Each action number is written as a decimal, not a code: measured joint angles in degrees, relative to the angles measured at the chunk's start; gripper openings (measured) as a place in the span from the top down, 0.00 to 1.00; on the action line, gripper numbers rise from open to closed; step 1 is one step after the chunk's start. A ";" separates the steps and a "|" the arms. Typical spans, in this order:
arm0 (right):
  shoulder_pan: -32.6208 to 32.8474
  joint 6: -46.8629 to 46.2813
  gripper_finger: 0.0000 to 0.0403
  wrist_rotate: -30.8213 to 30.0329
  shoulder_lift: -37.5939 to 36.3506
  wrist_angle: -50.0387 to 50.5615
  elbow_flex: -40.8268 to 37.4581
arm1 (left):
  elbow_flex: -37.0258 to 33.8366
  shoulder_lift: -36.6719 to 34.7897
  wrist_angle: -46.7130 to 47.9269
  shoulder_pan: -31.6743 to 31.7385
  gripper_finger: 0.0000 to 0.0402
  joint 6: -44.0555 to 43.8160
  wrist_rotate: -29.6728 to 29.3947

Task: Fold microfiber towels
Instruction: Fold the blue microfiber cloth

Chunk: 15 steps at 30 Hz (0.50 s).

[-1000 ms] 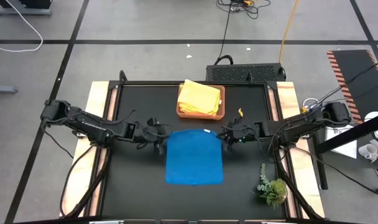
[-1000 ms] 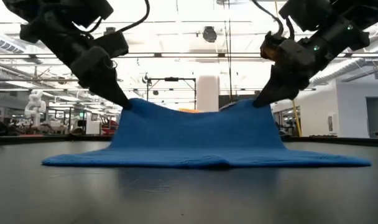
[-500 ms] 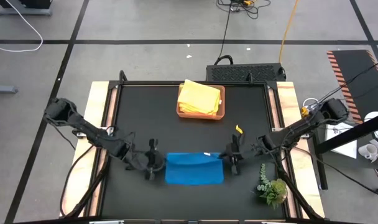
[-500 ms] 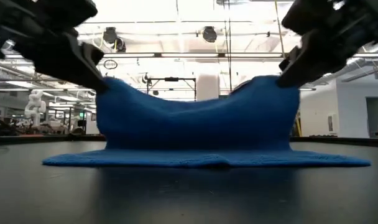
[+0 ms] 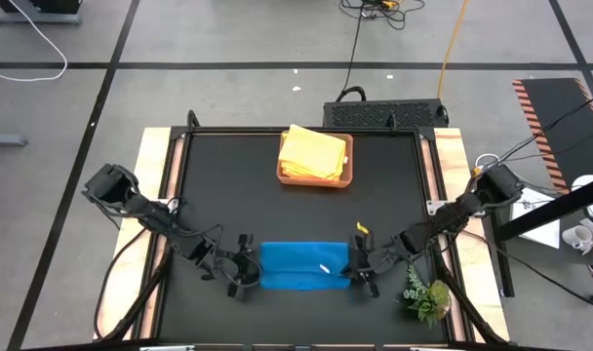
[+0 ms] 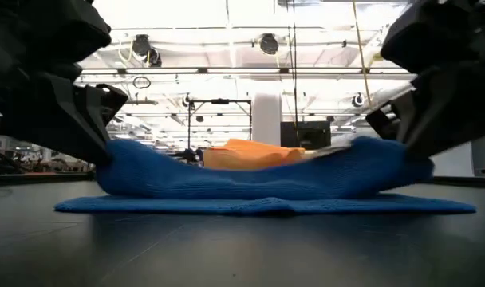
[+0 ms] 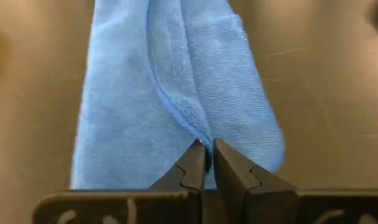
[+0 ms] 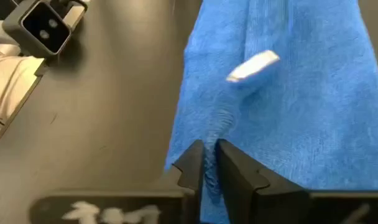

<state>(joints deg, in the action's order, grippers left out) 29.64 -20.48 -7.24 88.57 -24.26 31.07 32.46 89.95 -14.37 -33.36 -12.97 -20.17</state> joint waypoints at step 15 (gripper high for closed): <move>3.67 -4.67 0.68 -2.53 -0.99 -0.17 0.00 | 0.00 0.00 -2.79 -3.93 0.81 -5.87 3.42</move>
<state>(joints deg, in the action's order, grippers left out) 33.31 -25.15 -9.77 87.58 -24.43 31.07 32.47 89.95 -17.16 -37.29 -18.84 -16.75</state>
